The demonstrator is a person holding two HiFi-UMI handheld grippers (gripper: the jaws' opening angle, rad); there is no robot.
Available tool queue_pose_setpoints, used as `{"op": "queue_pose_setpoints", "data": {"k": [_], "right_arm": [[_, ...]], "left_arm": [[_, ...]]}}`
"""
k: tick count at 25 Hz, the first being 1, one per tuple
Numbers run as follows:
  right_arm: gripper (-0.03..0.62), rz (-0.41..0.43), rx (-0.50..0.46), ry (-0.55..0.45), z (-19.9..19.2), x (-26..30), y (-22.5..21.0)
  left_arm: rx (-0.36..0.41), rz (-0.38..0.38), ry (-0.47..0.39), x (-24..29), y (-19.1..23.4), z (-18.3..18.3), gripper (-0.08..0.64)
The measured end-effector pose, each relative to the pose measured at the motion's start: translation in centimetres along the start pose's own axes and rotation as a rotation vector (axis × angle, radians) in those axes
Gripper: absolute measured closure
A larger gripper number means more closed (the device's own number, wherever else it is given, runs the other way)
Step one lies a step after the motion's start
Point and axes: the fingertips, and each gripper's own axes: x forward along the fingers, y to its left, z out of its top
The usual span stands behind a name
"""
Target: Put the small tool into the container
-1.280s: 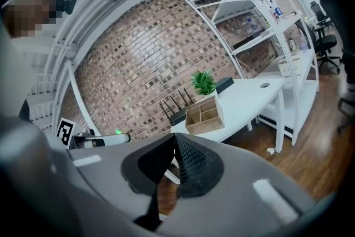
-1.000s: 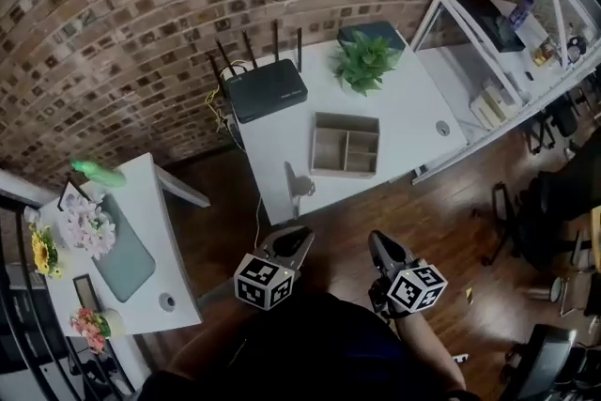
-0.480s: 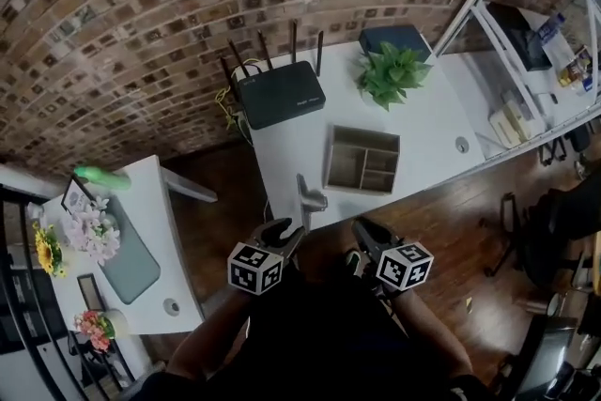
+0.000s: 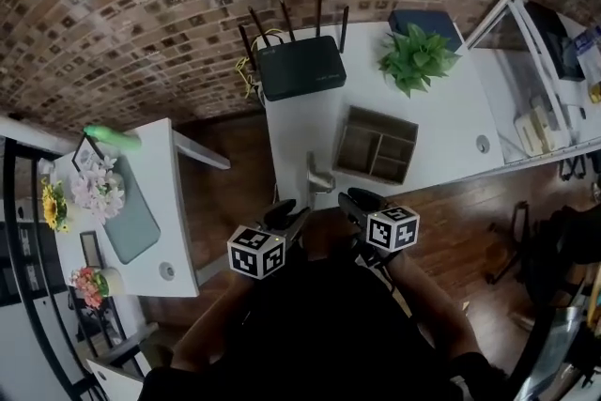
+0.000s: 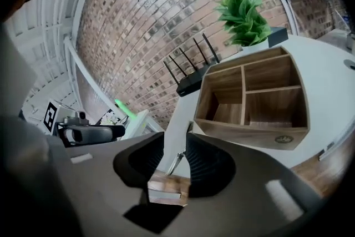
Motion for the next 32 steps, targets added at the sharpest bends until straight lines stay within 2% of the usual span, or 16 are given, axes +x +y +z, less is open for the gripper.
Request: {"op": "queue_pose_setpoints", "data": {"k": [11,20,24,27,28,32], "right_arm": [[0.416,-0.016,0.061,0.128,-2.3,5.7,-1.5],[0.408,-0.058,0.18,0.157,-3.0,8.4,-3.1],[0.437,-0.071,0.184,0.153,-3.0,8.7,-2.9],[0.513,-0.079,0.198,0.135,-2.7,8.7,-2.7],[0.548,-0.073,0.211,0.128,-2.5,8.7,-2.6],[0.571,0.002,0.262,0.092,-1.8,8.5,-1.1]], "left_arm": [[-0.067,0.053,-0.02,-2.8,2.8,-1.2,0.4],[-0.07,0.064,-0.021,-4.0,4.9,-0.7,0.402],[-0.065,0.054,-0.013,-4.2,5.2,-0.4,0.405],[-0.054,0.04,-0.008,-3.9,5.2,0.1,0.407],[-0.047,0.034,-0.007,-3.7,5.2,0.4,0.408],[-0.025,0.001,-0.005,-3.1,4.9,1.3,0.419]]}}
